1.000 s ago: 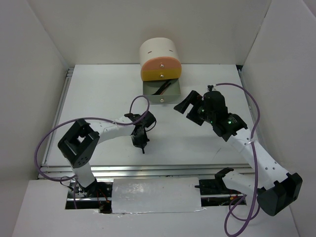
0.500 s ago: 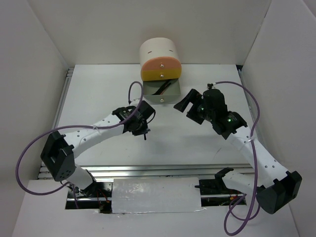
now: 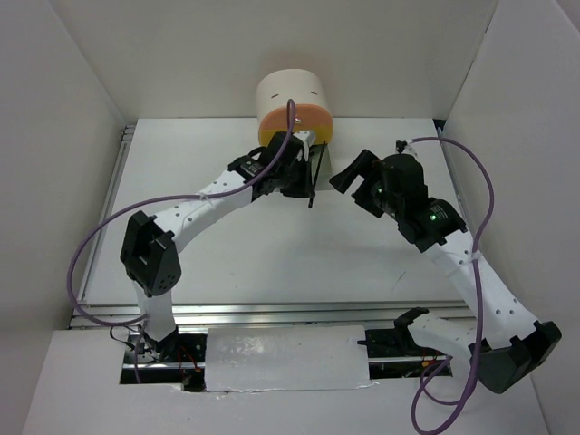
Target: Organize the makeup
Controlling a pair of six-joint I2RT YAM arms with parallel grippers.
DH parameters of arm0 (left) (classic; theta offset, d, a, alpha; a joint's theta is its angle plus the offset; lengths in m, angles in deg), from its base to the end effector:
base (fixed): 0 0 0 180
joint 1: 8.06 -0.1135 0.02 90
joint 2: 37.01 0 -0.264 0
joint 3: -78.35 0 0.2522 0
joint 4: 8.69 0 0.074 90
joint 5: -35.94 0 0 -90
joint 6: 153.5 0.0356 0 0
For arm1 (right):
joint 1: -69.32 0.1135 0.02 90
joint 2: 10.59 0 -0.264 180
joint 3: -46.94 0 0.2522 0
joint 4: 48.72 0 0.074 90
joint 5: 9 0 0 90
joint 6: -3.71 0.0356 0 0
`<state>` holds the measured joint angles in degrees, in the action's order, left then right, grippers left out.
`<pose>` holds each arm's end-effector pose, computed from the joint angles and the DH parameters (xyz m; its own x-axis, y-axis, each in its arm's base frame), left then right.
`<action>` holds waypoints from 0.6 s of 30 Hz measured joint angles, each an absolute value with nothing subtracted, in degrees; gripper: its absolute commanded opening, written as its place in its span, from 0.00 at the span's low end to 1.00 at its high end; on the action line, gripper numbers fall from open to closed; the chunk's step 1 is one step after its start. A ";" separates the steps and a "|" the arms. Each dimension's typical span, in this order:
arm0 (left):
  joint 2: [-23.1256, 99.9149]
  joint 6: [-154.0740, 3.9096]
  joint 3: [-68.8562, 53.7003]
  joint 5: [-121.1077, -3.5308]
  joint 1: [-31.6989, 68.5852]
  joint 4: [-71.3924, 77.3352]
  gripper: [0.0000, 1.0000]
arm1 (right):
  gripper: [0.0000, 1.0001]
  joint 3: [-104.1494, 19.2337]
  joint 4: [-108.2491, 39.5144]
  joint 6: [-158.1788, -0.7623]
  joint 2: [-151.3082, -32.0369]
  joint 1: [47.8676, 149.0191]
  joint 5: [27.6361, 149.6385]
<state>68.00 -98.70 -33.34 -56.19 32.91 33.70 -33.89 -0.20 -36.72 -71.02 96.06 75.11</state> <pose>0.3222 -0.2815 0.3339 -0.7509 -0.1108 -0.6510 0.3000 0.8210 -0.4858 0.2004 0.0969 0.3795 -0.5521 0.5697 -0.6088 0.0826 0.7639 0.6400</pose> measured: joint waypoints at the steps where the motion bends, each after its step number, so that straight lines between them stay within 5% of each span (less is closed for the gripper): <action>1: 69.09 -96.54 -33.64 -57.89 32.35 33.35 0.00 | 0.94 -34.18 0.11 -36.86 -70.80 96.06 74.58; 8: 77.18 -81.98 -43.87 -52.84 30.77 36.39 0.00 | 0.94 -34.79 1.37 -37.75 -69.62 96.06 72.85; 18: 77.51 -66.14 -41.67 -31.69 30.77 25.74 0.00 | 0.93 -34.79 3.04 -37.82 -68.33 96.87 72.81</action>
<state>77.51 -66.14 -41.67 -31.69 30.77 25.74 -34.79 3.04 -37.82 -68.33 96.87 72.81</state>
